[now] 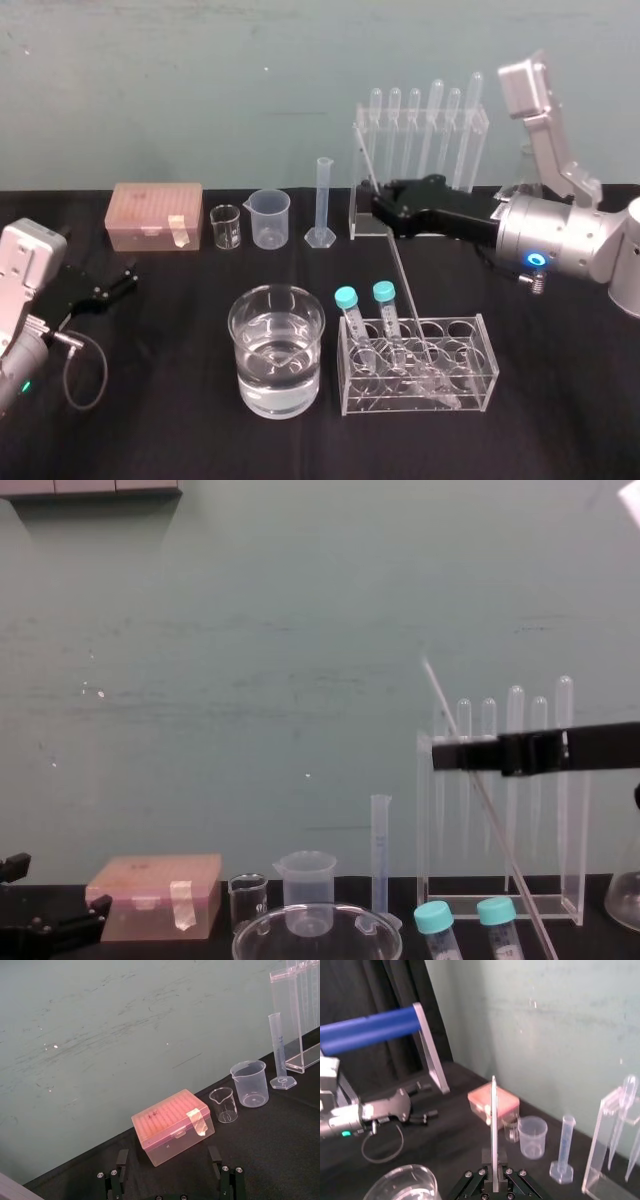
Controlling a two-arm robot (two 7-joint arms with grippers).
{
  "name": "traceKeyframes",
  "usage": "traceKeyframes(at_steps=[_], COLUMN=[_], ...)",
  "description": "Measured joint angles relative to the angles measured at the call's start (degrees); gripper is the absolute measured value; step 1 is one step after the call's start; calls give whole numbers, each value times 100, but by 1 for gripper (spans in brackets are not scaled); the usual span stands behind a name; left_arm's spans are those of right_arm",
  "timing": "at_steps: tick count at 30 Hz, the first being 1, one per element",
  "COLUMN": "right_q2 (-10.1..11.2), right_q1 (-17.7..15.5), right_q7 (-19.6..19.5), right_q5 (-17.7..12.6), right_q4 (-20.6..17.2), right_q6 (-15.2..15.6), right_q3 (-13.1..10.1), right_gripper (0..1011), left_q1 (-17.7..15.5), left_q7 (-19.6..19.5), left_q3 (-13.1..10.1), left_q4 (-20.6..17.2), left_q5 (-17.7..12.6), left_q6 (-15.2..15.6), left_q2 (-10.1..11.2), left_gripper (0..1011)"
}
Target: Hold the thermometer with one hand and immerse one end into the beaker, then reinsert it into the test tube rack.
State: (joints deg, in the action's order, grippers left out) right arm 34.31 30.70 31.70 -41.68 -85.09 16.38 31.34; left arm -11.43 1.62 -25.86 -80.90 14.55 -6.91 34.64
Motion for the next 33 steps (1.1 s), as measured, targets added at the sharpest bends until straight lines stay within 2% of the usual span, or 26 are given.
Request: traceKeyframes(at_steps=[3,4,8,9,12,13,16,20,25,29,33], right_q2=[15,30,77,90,96,96,81,54,32,48,97], right_q1=[-144,-249,-526,-651,-901,-901,-1168,-1350,-1386,-1191,-741], right_q7=[7,3,-11,-11,-6,-6,15,31,143,298,502], right_q5=[-28,-47,-50,-40,-36,-36,-9,-17,-160,-371,-576], right_q4=[-94,-161,-342,-401,-480,-480,-539,-590,-678,-786,-885], right_q6=[-320,-534,-1013,-1218,-1579,-1579,-1978,-2138,-2114,-1925,-1724], right_q3=[-103,-184,-375,-454,-616,-616,-766,-889,-1049,-1178,-1257], right_gripper=[56,57,57,56,57,57,57,57,56,57,57], left_q1=[0,0,0,0,0,0,0,0,0,0,0], left_q7=[0,0,0,0,0,0,0,0,0,0,0], left_q3=[0,0,0,0,0,0,0,0,0,0,0], left_q4=[0,0,0,0,0,0,0,0,0,0,0], left_q5=[0,0,0,0,0,0,0,0,0,0,0], left_q6=[0,0,0,0,0,0,0,0,0,0,0], left_q2=[0,0,0,0,0,0,0,0,0,0,0], left_gripper=[1008,1008,1008,1008,1008,1008,1008,1008,1008,1008,1008])
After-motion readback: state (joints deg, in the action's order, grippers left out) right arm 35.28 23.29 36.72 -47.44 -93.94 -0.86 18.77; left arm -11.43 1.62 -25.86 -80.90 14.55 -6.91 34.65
